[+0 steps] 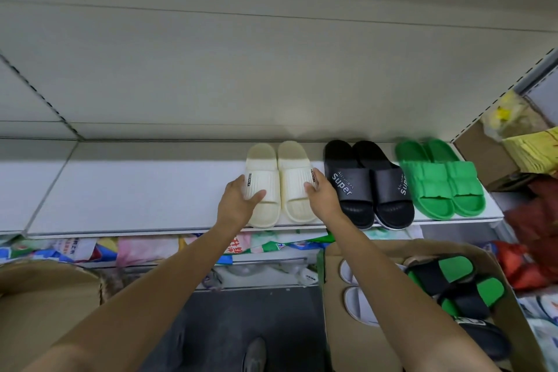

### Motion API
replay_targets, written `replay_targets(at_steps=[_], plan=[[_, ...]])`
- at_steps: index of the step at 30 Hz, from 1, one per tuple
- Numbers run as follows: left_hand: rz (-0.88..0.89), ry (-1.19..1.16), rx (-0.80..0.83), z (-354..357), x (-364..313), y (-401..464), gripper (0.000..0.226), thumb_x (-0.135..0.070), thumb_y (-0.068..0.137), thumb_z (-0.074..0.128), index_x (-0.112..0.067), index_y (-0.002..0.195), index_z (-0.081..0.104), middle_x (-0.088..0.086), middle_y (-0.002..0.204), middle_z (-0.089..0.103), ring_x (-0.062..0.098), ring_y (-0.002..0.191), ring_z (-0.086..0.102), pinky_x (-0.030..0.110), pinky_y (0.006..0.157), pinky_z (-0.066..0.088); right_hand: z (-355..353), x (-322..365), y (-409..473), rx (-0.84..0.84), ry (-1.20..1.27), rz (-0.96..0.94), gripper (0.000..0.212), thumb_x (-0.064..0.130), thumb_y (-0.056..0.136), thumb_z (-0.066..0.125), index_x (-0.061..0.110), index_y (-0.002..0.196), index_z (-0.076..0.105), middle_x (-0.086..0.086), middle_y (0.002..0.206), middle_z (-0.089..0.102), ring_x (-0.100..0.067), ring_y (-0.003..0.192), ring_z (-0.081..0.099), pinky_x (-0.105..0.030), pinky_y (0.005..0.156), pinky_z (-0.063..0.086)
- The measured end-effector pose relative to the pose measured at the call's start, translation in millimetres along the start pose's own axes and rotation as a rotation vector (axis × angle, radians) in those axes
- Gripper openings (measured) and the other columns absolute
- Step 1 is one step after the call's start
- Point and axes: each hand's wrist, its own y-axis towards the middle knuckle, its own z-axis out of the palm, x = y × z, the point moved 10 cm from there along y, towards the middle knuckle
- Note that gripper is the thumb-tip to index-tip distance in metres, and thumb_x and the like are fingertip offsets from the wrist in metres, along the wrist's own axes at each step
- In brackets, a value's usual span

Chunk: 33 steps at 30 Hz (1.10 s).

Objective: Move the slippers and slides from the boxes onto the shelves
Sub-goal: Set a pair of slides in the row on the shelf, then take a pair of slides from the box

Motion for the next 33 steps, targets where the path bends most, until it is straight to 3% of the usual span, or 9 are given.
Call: replay_targets(at_steps=[3, 7, 11, 17, 21, 29, 33], plan=[[0.036, 0.028, -0.037, -8.2, -3.7, -3.7, 0.073, -0.044, 0.086, 0.074, -0.014, 0.147, 0.046, 0.004, 0.146, 0.052, 0.024, 0.127, 0.055, 0.042, 0.108, 0.045, -7.0, 7.3, -6.3, 0.005, -0.009, -0.054, 0.048, 0.009, 0.101, 0.052, 0.003, 0.147, 0.04, -0.012, 0.148, 0.048, -0.026, 0.138, 0.044, -0.021, 0.107, 0.029], [0.368, 0.061, -0.159, -25.3, -59.7, -24.3, 0.04, -0.024, 0.09, 0.072, -0.019, 0.129, 0.063, -0.004, 0.133, 0.061, 0.016, 0.118, 0.059, 0.031, 0.103, 0.045, -31.8, 23.7, -26.6, -0.014, -0.012, -0.182, 0.046, 0.011, 0.098, 0.059, 0.007, 0.143, 0.048, -0.008, 0.142, 0.053, -0.02, 0.132, 0.049, -0.026, 0.11, 0.035], [0.623, -0.015, 0.013, -1.6, -125.7, -50.6, 0.034, -0.024, 0.09, 0.072, -0.032, 0.122, 0.067, -0.018, 0.125, 0.063, 0.001, 0.111, 0.059, 0.029, 0.1, 0.049, -79.4, 42.3, -56.6, -0.092, -0.048, -0.363, 0.04, 0.011, 0.092, 0.066, 0.012, 0.131, 0.059, -0.002, 0.125, 0.062, -0.013, 0.112, 0.06, -0.034, 0.103, 0.049], [0.791, -0.179, 0.259, 58.3, -210.2, -97.4, 0.033, -0.021, 0.087, 0.076, -0.029, 0.118, 0.069, -0.017, 0.119, 0.068, 0.008, 0.112, 0.062, 0.033, 0.1, 0.049, -173.8, 41.5, -122.6, -0.268, -0.019, -0.447, 0.038, 0.021, 0.089, 0.071, 0.016, 0.125, 0.063, 0.004, 0.123, 0.066, -0.006, 0.113, 0.062, -0.025, 0.1, 0.049], [0.913, -0.234, 0.433, 110.3, -253.6, -141.6, 0.033, -0.017, 0.085, 0.079, -0.022, 0.116, 0.069, -0.007, 0.118, 0.068, 0.013, 0.111, 0.064, 0.035, 0.101, 0.049, -232.4, 14.2, -171.3, -0.4, -0.018, -0.409, 0.036, 0.021, 0.089, 0.073, 0.013, 0.123, 0.064, 0.002, 0.121, 0.066, -0.008, 0.114, 0.061, -0.024, 0.101, 0.048], [1.006, -0.214, 0.78, 231.5, -284.0, -234.5, 0.032, -0.017, 0.087, 0.078, -0.02, 0.117, 0.069, -0.008, 0.12, 0.069, 0.014, 0.113, 0.064, 0.033, 0.099, 0.051, -306.4, -85.7, -278.5, -0.672, 0.006, -0.145, 0.037, 0.036, 0.086, 0.073, 0.018, 0.119, 0.067, 0.009, 0.117, 0.068, -0.004, 0.111, 0.062, -0.024, 0.097, 0.048], [0.998, -0.129, 0.939, 300.5, -268.2, -275.7, 0.033, -0.015, 0.084, 0.08, -0.021, 0.116, 0.069, -0.005, 0.116, 0.07, 0.008, 0.11, 0.065, 0.032, 0.097, 0.053, -317.3, -158.4, -329.8, -0.783, 0.065, 0.046, 0.032, 0.025, 0.087, 0.075, 0.017, 0.117, 0.067, 0.011, 0.115, 0.069, 0.001, 0.106, 0.063, -0.019, 0.092, 0.049]])
